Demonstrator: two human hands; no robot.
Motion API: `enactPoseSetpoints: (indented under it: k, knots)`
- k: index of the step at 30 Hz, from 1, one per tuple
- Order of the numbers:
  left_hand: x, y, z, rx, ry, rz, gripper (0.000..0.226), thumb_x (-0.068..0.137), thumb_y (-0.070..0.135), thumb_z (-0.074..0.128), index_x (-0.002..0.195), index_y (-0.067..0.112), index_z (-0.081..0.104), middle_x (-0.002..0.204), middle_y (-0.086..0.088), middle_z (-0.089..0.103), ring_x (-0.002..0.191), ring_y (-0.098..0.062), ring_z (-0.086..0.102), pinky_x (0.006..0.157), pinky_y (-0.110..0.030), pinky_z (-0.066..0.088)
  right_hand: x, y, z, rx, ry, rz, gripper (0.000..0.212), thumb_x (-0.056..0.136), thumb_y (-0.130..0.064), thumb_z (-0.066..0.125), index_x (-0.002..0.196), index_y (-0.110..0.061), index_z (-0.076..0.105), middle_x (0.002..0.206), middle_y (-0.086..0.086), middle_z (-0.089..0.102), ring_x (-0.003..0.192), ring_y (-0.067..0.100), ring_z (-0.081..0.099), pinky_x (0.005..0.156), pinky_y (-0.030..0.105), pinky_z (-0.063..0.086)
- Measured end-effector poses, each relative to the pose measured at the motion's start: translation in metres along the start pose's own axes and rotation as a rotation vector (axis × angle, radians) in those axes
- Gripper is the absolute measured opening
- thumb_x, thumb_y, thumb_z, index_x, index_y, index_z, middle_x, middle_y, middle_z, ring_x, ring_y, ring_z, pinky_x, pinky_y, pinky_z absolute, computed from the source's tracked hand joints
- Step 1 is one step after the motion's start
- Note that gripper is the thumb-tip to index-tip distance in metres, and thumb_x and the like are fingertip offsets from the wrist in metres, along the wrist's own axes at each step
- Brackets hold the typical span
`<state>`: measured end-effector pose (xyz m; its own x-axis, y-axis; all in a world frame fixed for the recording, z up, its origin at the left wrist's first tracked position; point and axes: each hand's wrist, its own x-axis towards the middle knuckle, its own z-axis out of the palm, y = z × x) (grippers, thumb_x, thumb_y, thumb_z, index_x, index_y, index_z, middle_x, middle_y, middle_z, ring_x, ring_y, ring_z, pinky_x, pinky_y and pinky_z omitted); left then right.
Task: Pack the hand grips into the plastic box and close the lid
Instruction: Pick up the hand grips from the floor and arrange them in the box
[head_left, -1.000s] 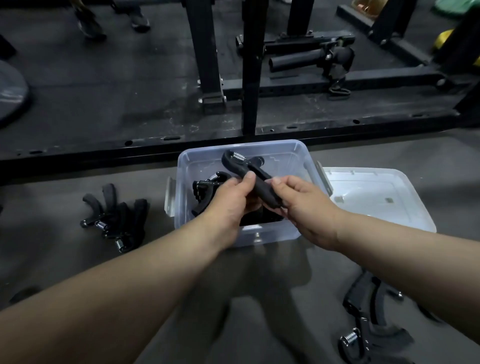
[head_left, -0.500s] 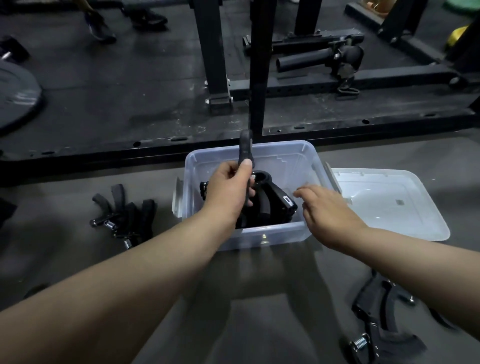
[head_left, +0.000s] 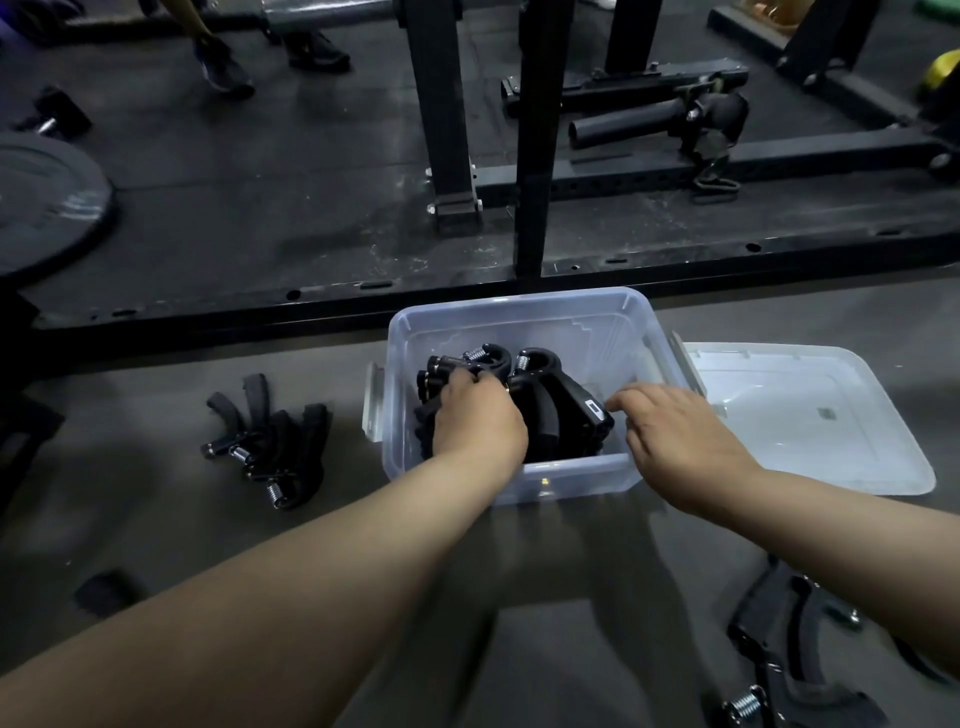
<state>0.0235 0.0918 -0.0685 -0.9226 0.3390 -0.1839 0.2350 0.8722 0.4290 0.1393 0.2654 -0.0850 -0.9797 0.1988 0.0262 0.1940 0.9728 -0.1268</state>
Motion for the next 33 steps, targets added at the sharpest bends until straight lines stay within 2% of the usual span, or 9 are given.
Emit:
enactPoseSetpoints:
  k: [2, 4, 7, 10, 15, 18, 23, 30, 33]
  knots:
    - [0.001, 0.001, -0.003, 0.053, -0.093, -0.018, 0.035, 0.096, 0.021, 0.037, 0.123, 0.004, 0.051, 0.136, -0.014, 0.038, 0.122, -0.034, 0.041, 0.103, -0.045, 0.038, 0.0, 0.0, 0.0, -0.007, -0.003, 0.003, 0.032, 0.092, -0.021, 0.041, 0.119, -0.025, 0.057, 0.115, -0.004, 0.06, 0.108, 0.02, 0.052, 0.091, 0.031, 0.034]
    - [0.004, 0.0, -0.013, 0.084, -0.138, -0.012, 0.039, 0.094, 0.022, 0.033, 0.12, 0.005, 0.056, 0.132, -0.016, 0.045, 0.118, -0.036, 0.046, 0.101, -0.046, 0.041, 0.0, 0.0, 0.001, -0.012, -0.006, 0.005, 0.032, 0.093, -0.022, 0.04, 0.12, -0.026, 0.057, 0.115, -0.004, 0.06, 0.108, 0.02, 0.052, 0.091, 0.031, 0.034]
    - [0.01, -0.012, -0.031, 0.039, -0.061, 0.039, 0.026, 0.087, 0.02, 0.037, 0.092, 0.013, 0.062, 0.109, -0.012, 0.062, 0.096, -0.033, 0.057, 0.081, -0.039, 0.048, 0.0, 0.001, 0.002, -0.016, -0.01, 0.005, 0.032, 0.092, -0.023, 0.04, 0.12, -0.027, 0.056, 0.115, -0.004, 0.06, 0.108, 0.02, 0.052, 0.091, 0.031, 0.034]
    - [0.017, -0.029, -0.041, 0.195, 0.065, 0.113, 0.025, 0.083, 0.018, 0.045, 0.101, 0.019, 0.063, 0.107, -0.006, 0.059, 0.101, -0.032, 0.053, 0.081, -0.039, 0.041, 0.001, 0.001, 0.002, -0.006, -0.006, 0.007, 0.032, 0.092, -0.022, 0.041, 0.119, -0.027, 0.056, 0.115, -0.004, 0.06, 0.109, 0.02, 0.051, 0.091, 0.031, 0.033]
    - [0.023, -0.041, -0.042, 0.445, 0.033, 0.255, 0.004, 0.086, 0.018, 0.054, 0.089, 0.02, 0.056, 0.102, -0.008, 0.064, 0.096, -0.032, 0.058, 0.075, -0.034, 0.033, 0.0, -0.001, 0.001, -0.001, -0.004, 0.012, 0.03, 0.092, -0.021, 0.042, 0.119, -0.026, 0.057, 0.116, -0.004, 0.06, 0.11, 0.02, 0.051, 0.092, 0.03, 0.032]
    - [0.024, -0.041, -0.041, 0.542, 0.039, 0.302, 0.009, 0.088, 0.014, 0.057, 0.095, 0.017, 0.061, 0.102, -0.008, 0.064, 0.097, -0.031, 0.059, 0.074, -0.033, 0.034, 0.0, -0.002, -0.001, -0.004, -0.006, 0.014, 0.031, 0.092, -0.021, 0.042, 0.119, -0.027, 0.056, 0.116, -0.005, 0.059, 0.11, 0.019, 0.05, 0.092, 0.029, 0.032]
    - [0.02, -0.044, -0.038, 0.466, 0.116, 0.292, 0.008, 0.09, 0.018, 0.057, 0.087, 0.013, 0.062, 0.096, -0.009, 0.061, 0.089, -0.03, 0.056, 0.071, -0.034, 0.036, 0.0, -0.002, -0.001, -0.002, -0.012, 0.02, 0.031, 0.092, -0.022, 0.042, 0.119, -0.027, 0.056, 0.116, -0.004, 0.059, 0.11, 0.02, 0.05, 0.093, 0.03, 0.032]
    - [0.015, -0.045, -0.035, 0.477, 0.079, 0.292, 0.01, 0.089, 0.017, 0.06, 0.085, 0.017, 0.05, 0.099, -0.008, 0.061, 0.087, -0.025, 0.052, 0.071, -0.033, 0.035, 0.0, -0.003, -0.002, -0.004, -0.016, 0.024, 0.032, 0.093, -0.022, 0.042, 0.121, -0.027, 0.056, 0.118, -0.004, 0.059, 0.112, 0.021, 0.05, 0.093, 0.031, 0.032]
    - [0.014, -0.044, -0.035, 0.497, 0.04, 0.28, 0.009, 0.088, 0.016, 0.061, 0.087, 0.016, 0.052, 0.099, -0.008, 0.062, 0.089, -0.026, 0.055, 0.071, -0.034, 0.036, -0.001, -0.003, -0.003, -0.009, -0.016, 0.024, 0.032, 0.093, -0.022, 0.041, 0.121, -0.026, 0.056, 0.118, -0.004, 0.059, 0.111, 0.02, 0.05, 0.092, 0.03, 0.031]
